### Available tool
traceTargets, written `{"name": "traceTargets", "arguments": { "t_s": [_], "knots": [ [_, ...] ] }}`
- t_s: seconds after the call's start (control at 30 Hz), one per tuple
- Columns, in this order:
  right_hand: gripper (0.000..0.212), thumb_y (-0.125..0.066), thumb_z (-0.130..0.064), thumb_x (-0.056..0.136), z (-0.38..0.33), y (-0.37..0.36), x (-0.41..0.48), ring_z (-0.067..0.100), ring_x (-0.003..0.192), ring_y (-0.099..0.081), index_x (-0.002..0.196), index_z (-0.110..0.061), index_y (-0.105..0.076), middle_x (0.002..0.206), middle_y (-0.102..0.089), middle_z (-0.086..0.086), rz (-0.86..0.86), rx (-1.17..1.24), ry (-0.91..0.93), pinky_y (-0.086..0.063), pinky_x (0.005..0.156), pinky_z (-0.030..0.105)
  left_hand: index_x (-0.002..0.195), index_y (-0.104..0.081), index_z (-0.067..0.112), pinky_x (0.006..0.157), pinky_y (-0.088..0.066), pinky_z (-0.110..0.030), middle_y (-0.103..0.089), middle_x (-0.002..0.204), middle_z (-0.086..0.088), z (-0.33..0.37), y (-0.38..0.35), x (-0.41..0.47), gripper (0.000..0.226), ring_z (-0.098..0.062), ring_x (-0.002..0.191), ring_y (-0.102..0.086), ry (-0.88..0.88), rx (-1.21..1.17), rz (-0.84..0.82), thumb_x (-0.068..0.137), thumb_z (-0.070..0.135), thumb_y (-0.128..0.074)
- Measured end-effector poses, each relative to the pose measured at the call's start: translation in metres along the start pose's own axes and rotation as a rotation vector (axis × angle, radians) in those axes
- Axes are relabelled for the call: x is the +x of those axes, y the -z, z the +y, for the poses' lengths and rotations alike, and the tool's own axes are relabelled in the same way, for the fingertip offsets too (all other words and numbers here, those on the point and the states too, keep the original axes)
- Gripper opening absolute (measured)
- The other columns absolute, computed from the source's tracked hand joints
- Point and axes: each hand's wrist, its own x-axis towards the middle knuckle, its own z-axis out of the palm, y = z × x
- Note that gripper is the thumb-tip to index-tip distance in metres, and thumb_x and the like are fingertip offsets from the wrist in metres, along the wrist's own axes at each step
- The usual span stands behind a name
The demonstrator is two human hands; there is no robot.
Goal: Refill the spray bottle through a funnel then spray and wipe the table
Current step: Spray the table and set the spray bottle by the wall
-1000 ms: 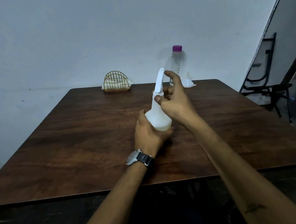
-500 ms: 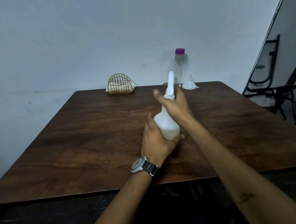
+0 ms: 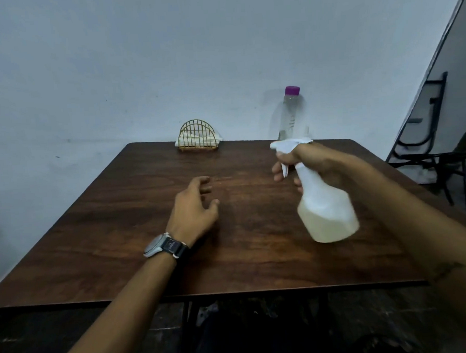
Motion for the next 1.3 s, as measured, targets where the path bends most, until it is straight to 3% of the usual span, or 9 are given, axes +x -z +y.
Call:
{"name": "traceTargets", "arguments": {
  "t_s": [0.13, 0.3, 0.53, 0.7, 0.8, 0.93, 1.0, 1.17, 1.3],
  "knots": [
    [0.042, -0.055, -0.037, 0.107, -0.004, 0.005, -0.002, 0.013, 0.057, -0.053, 0.105, -0.001, -0.078, 0.093, -0.079, 0.011, -0.092, -0.293, -0.140, -0.048, 0.061, 0.028, 0.135, -0.058, 0.014, 0.094, -0.053, -0.026, -0.073, 0.120, 0.000, -0.012, 0.010, 0.002, 0.046, -0.014, 0.108, -0.070, -0.020, 0.003, 0.104, 0.091, 0.015, -0.071],
    [0.045, -0.058, -0.046, 0.104, 0.013, 0.003, 0.008, 0.015, 0.054, -0.054, 0.086, -0.006, -0.070, 0.083, -0.071, 0.011, -0.024, -0.291, -0.145, -0.047, 0.059, 0.029, 0.129, -0.061, 0.016, 0.092, -0.059, -0.036, -0.076, 0.110, 0.003, -0.025, 0.010, -0.009, 0.039, -0.012, 0.099, -0.073, -0.014, -0.005, 0.187, 0.091, 0.015, -0.071],
    [0.039, -0.059, -0.038, 0.102, 0.016, -0.003, 0.012, 0.017, 0.054, -0.054, 0.076, -0.009, -0.065, 0.080, -0.075, 0.012, -0.041, -0.359, -0.187, -0.046, 0.056, 0.028, 0.130, -0.059, 0.018, 0.088, -0.056, -0.031, -0.077, 0.110, 0.005, -0.026, 0.008, -0.008, 0.040, -0.014, 0.103, -0.072, -0.038, 0.034, 0.187, 0.092, 0.015, -0.069],
    [0.037, -0.057, -0.022, 0.101, 0.023, -0.004, 0.017, 0.025, 0.051, -0.061, 0.067, -0.009, -0.049, 0.051, -0.052, 0.007, -0.029, -0.336, -0.199, -0.047, 0.053, 0.025, 0.134, -0.056, 0.019, 0.081, -0.058, -0.033, -0.076, 0.112, 0.007, -0.026, 0.008, -0.009, 0.043, -0.014, 0.101, -0.072, -0.051, 0.066, 0.177, 0.093, 0.017, -0.068],
    [0.035, -0.056, -0.023, 0.101, 0.024, -0.001, 0.012, 0.029, 0.057, -0.069, 0.070, -0.007, -0.054, 0.060, -0.055, 0.009, -0.037, -0.356, -0.235, -0.053, 0.058, 0.028, 0.135, -0.055, 0.019, 0.080, -0.058, -0.033, -0.076, 0.112, 0.007, -0.026, 0.009, -0.010, 0.044, -0.015, 0.100, -0.073, -0.070, 0.075, 0.181, 0.093, 0.017, -0.068],
    [0.025, -0.055, -0.025, 0.103, 0.022, 0.005, 0.000, 0.028, 0.069, -0.069, 0.090, -0.006, -0.066, 0.094, -0.076, 0.019, -0.017, -0.309, -0.175, -0.049, 0.059, 0.029, 0.135, -0.054, 0.019, 0.083, -0.059, -0.036, -0.076, 0.110, 0.008, -0.026, 0.009, -0.010, 0.044, -0.015, 0.102, -0.072, -0.061, 0.066, 0.179, 0.093, 0.016, -0.068],
    [0.028, -0.055, -0.029, 0.104, 0.023, 0.010, -0.006, 0.028, 0.069, -0.065, 0.094, -0.006, -0.067, 0.096, -0.077, 0.021, 0.031, -0.260, -0.131, -0.048, 0.061, 0.031, 0.135, -0.054, 0.019, 0.084, -0.059, -0.036, -0.076, 0.111, 0.007, -0.026, 0.008, -0.010, 0.044, -0.015, 0.104, -0.072, -0.059, 0.064, 0.175, 0.093, 0.016, -0.067],
    [0.026, -0.055, -0.029, 0.105, 0.035, 0.033, -0.015, 0.021, 0.051, -0.056, 0.096, -0.007, -0.062, 0.068, -0.066, 0.012, 0.141, -0.288, -0.186, -0.042, 0.053, 0.026, 0.134, -0.055, 0.019, 0.085, -0.057, -0.035, -0.077, 0.110, 0.005, -0.028, 0.008, -0.010, 0.043, -0.017, 0.106, -0.072, -0.058, 0.046, 0.187, 0.093, 0.015, -0.068],
    [0.040, -0.053, -0.016, 0.104, 0.051, 0.042, -0.018, 0.015, 0.032, -0.045, 0.065, -0.008, -0.044, 0.039, -0.044, 0.002, 0.176, -0.311, -0.274, -0.032, 0.042, 0.017, 0.133, -0.056, 0.018, 0.083, -0.056, -0.033, -0.077, 0.107, 0.005, -0.028, 0.007, -0.010, 0.043, -0.017, 0.105, -0.072, -0.075, 0.046, 0.199, 0.092, 0.015, -0.068]
  ]
}}
